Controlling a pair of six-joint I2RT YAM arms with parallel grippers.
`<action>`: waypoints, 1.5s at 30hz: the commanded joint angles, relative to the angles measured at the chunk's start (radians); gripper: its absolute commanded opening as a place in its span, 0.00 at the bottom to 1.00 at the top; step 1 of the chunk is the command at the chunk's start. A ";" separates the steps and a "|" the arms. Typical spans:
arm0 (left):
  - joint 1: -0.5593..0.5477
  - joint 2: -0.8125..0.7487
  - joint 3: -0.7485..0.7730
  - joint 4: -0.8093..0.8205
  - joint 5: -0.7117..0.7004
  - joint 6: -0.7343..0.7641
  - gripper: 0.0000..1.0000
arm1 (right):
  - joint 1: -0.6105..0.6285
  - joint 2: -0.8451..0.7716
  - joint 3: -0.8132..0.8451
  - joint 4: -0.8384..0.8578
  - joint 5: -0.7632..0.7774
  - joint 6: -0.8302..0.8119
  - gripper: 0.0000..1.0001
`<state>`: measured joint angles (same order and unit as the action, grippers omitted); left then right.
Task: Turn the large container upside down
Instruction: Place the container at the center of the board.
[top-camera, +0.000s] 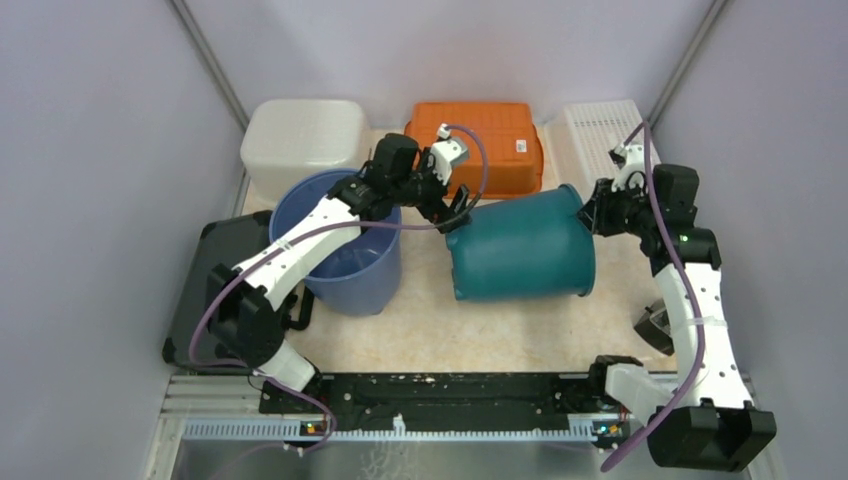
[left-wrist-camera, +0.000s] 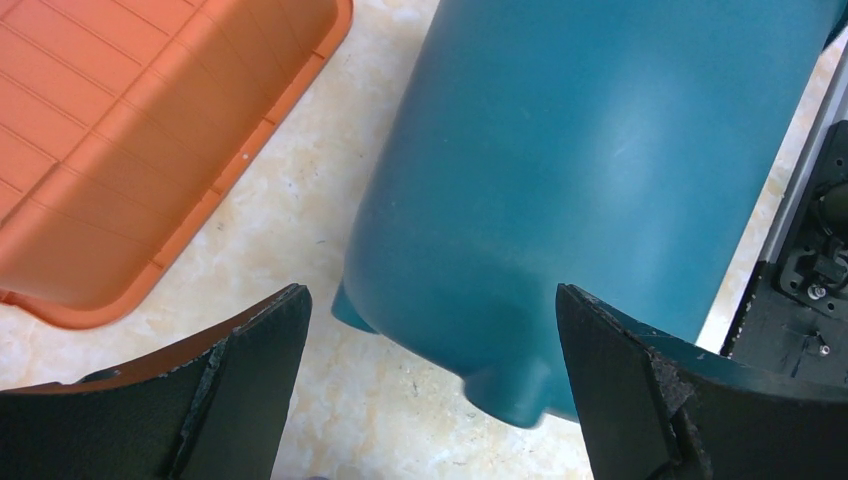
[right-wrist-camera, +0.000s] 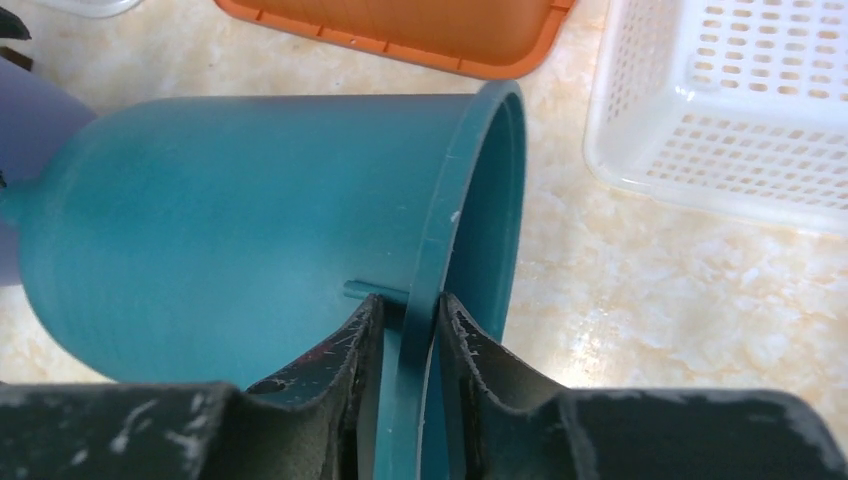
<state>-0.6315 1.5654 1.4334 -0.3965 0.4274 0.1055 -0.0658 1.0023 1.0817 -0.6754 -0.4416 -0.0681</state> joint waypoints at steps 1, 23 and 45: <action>-0.004 0.015 -0.017 0.039 -0.001 -0.011 0.99 | 0.012 -0.033 0.016 -0.002 0.084 -0.042 0.23; -0.003 -0.036 0.066 0.010 0.099 0.055 0.99 | 0.012 -0.017 0.000 0.030 0.168 -0.064 0.07; -0.003 -0.072 0.024 -0.091 0.137 0.059 0.99 | -0.167 0.188 0.140 -0.067 -0.043 0.013 0.00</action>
<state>-0.6312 1.4967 1.4620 -0.4622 0.5789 0.1917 -0.1905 1.1416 1.1801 -0.6636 -0.4335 -0.0677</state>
